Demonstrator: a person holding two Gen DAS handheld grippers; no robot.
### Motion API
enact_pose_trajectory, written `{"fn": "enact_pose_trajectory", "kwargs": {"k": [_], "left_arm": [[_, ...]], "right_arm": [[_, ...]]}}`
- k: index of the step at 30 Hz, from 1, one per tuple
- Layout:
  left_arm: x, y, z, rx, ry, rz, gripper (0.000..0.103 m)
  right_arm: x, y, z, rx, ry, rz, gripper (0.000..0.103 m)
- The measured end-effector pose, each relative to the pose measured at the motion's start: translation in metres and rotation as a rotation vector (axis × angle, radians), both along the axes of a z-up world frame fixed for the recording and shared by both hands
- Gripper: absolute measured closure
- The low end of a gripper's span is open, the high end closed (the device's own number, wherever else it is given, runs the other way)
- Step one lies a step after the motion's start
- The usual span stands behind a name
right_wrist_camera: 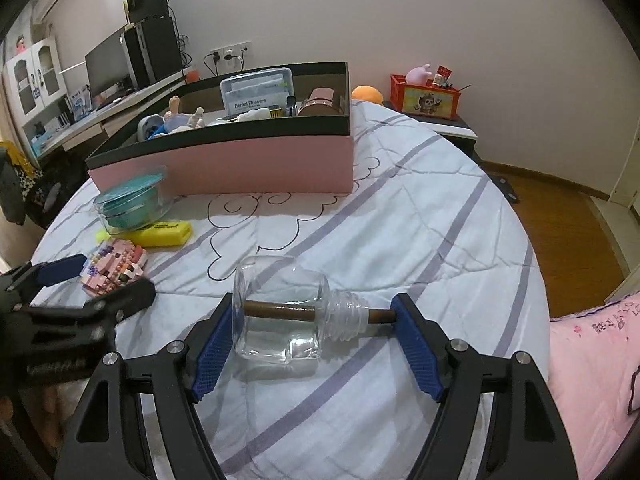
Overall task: Organize rigid objects
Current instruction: 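Grasp the glass bottle with the right tool while the left tool grasps the pink block toy, then carry the block toy and glass bottle into the pink box and open both tools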
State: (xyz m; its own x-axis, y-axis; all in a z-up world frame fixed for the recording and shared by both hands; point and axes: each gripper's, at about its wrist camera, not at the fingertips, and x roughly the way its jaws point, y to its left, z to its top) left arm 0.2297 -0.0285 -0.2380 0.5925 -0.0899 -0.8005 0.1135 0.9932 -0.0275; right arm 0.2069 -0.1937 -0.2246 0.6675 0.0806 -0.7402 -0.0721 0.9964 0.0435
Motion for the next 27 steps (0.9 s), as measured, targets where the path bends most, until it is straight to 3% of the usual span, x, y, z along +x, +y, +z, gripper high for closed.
{"fn": "enact_pose_trajectory", "kwargs": {"k": [2,5,19,22,27], "left_arm": [[0.0,-0.002,0.0,0.008,-0.01,-0.003,0.007],[-0.005,-0.003,0.005,-0.013,-0.042,-0.032,0.034],[-0.027,0.013,0.01,0.035,-0.073,-0.042,0.034],[-0.032,0.014,0.012,0.025,-0.089,-0.05,0.034],[-0.044,0.016,0.023,0.016,-0.14,-0.063,0.034]], "right_arm": [[0.002,0.002,-0.002,-0.013,0.014,0.002,0.026],[0.003,0.003,-0.003,-0.023,0.014,0.002,0.026],[0.015,0.001,-0.003,-0.017,0.041,-0.005,0.022],[0.012,-0.002,-0.001,0.011,0.026,0.006,0.028],[-0.001,0.0,0.004,0.04,-0.014,0.01,0.028]]}}
